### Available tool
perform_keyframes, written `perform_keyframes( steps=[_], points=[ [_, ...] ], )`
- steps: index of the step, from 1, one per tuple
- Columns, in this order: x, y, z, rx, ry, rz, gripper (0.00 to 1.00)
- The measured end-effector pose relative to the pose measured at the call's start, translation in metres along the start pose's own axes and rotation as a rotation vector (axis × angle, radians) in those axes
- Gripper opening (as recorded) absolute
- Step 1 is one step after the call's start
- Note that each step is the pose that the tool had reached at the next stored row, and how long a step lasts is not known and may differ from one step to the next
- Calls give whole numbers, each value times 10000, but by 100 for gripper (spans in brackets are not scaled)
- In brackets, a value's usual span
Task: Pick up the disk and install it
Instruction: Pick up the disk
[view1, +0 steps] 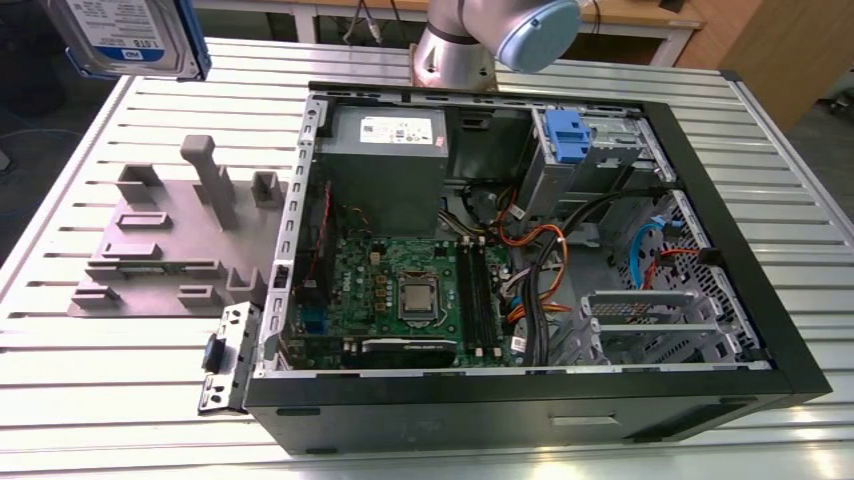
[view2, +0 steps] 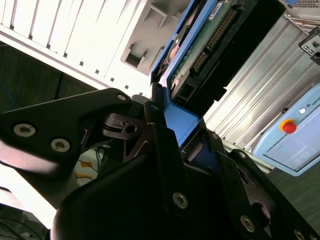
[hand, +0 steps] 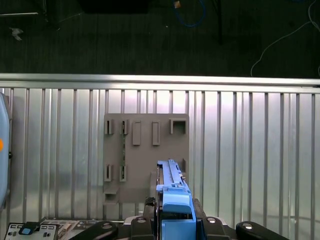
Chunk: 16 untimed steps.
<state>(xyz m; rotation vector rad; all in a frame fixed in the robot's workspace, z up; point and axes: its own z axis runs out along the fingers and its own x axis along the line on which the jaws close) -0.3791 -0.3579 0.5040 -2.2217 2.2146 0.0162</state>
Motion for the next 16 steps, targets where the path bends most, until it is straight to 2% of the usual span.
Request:
perform_keyframes(
  steps=[16],
  points=[
    [0,-46,-1,-1,0,-1,36]
  ],
)
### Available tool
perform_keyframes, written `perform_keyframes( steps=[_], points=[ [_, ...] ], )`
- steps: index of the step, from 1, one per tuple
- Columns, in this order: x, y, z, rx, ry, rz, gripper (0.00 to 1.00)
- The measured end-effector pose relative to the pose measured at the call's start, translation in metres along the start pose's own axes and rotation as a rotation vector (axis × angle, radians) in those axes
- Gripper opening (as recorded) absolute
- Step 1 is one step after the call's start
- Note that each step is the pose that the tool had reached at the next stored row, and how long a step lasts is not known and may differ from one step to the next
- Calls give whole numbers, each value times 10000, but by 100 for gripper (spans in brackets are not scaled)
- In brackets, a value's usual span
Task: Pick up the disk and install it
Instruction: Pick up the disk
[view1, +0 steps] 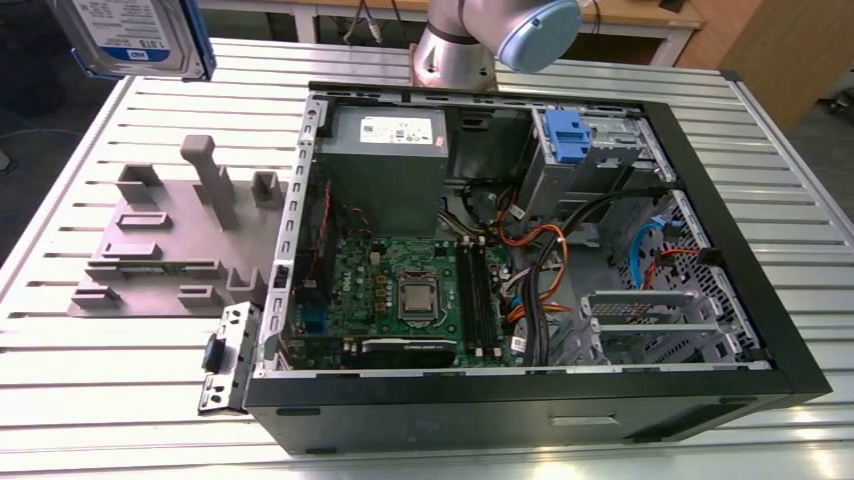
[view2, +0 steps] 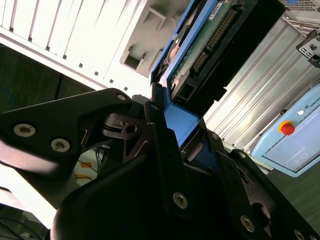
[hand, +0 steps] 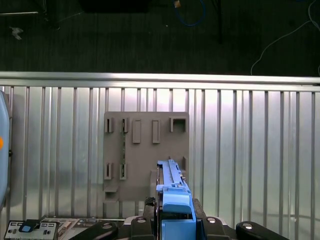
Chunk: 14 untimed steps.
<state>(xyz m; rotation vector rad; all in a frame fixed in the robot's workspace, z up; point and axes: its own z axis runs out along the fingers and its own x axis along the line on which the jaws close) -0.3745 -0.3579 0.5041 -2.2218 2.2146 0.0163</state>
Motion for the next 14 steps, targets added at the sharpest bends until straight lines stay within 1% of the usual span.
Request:
perform_keyframes(
  steps=[14],
  points=[
    [0,-29,0,1,0,0,36]
  ],
)
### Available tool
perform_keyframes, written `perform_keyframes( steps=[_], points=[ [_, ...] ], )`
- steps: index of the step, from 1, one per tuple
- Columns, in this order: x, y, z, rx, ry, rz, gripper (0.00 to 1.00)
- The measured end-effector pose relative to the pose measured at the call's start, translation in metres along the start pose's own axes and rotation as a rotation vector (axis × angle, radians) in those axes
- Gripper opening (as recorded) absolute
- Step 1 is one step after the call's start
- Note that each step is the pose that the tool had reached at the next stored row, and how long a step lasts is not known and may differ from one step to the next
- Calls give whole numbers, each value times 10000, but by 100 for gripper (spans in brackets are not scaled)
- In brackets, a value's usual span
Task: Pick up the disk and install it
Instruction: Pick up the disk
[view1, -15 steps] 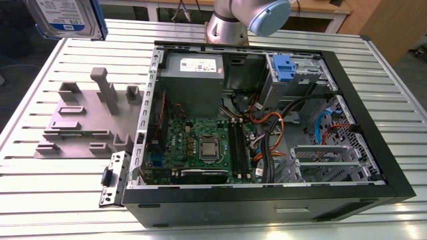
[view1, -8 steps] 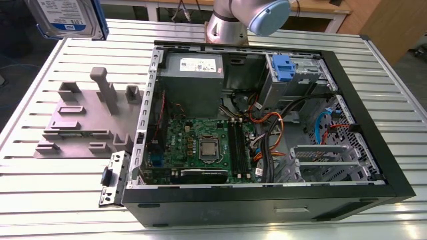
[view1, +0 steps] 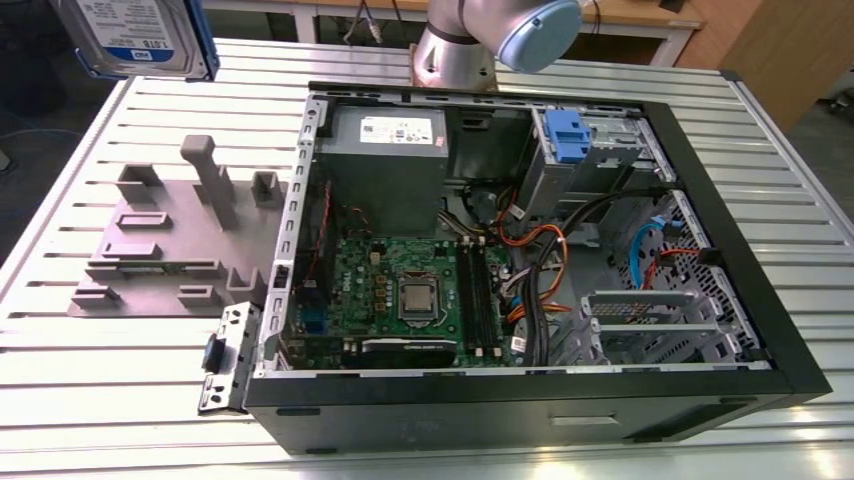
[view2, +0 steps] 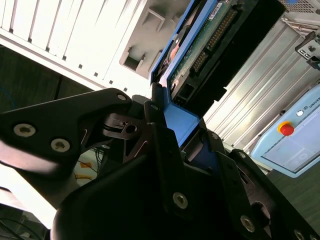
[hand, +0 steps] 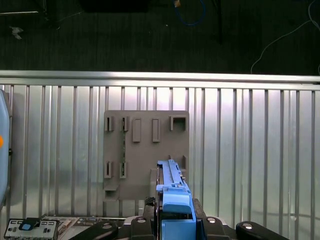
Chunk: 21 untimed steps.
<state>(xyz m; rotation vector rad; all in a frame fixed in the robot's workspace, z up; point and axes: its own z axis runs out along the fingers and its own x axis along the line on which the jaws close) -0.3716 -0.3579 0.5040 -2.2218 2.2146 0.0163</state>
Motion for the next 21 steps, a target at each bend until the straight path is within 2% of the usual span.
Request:
perform_keyframes(
  steps=[21],
  points=[
    [0,-80,-1,0,0,0,36]
  ],
)
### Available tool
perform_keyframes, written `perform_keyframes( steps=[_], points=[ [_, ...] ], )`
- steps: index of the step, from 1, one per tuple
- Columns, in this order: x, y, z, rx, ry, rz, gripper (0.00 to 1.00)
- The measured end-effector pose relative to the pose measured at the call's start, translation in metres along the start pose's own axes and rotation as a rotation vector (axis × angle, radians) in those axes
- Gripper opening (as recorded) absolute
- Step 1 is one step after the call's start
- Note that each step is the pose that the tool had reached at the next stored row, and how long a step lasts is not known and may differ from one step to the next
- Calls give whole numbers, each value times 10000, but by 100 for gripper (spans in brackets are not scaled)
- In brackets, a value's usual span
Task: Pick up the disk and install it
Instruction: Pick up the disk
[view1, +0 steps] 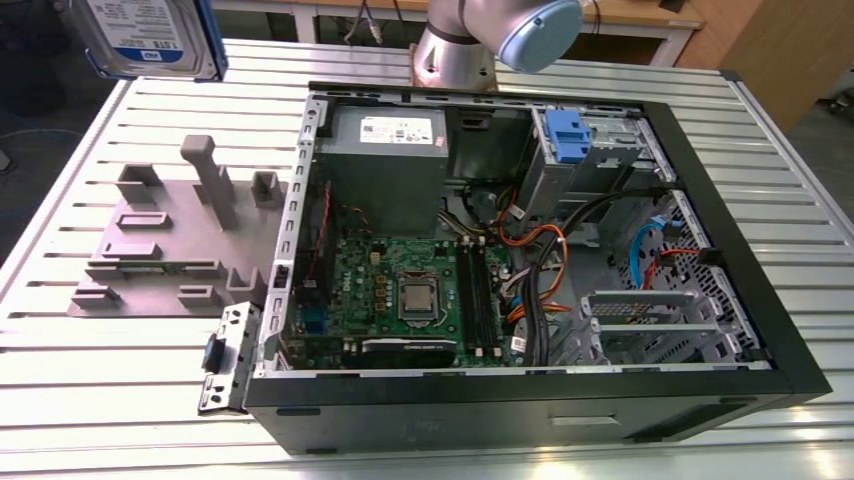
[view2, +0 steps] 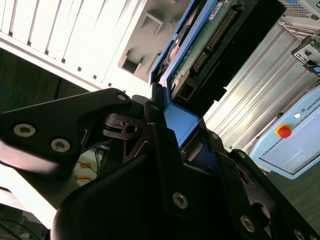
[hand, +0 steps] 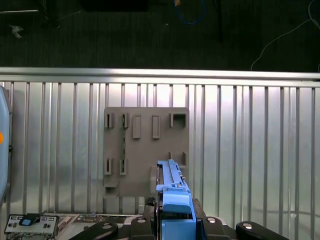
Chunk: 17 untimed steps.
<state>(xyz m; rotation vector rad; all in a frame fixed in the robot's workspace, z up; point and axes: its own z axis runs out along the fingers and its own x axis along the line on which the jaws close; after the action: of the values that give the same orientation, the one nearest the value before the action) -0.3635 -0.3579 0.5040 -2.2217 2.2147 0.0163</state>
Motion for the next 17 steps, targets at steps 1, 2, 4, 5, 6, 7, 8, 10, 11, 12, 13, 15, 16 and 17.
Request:
perform_keyframes(
  steps=[1,2,4,5,6,7,8,10,11,12,13,15,16,17],
  points=[
    [0,-4,0,0,0,0,36],
    [0,-8,0,0,0,0,36],
    [0,-15,0,0,0,0,36],
    [0,-19,0,0,0,0,36],
    [0,-22,0,0,0,0,36],
    [0,-25,0,1,-1,0,36],
    [0,-28,0,0,0,0,36],
    [0,-33,0,0,0,0,36],
    [0,-35,0,0,0,0,36],
    [0,-38,0,0,0,0,36],
    [0,-42,0,0,0,-1,36],
    [0,-48,0,0,0,-1,36],
    [0,-51,0,0,0,0,36],
    [0,-53,0,0,0,0,36]
  ],
)
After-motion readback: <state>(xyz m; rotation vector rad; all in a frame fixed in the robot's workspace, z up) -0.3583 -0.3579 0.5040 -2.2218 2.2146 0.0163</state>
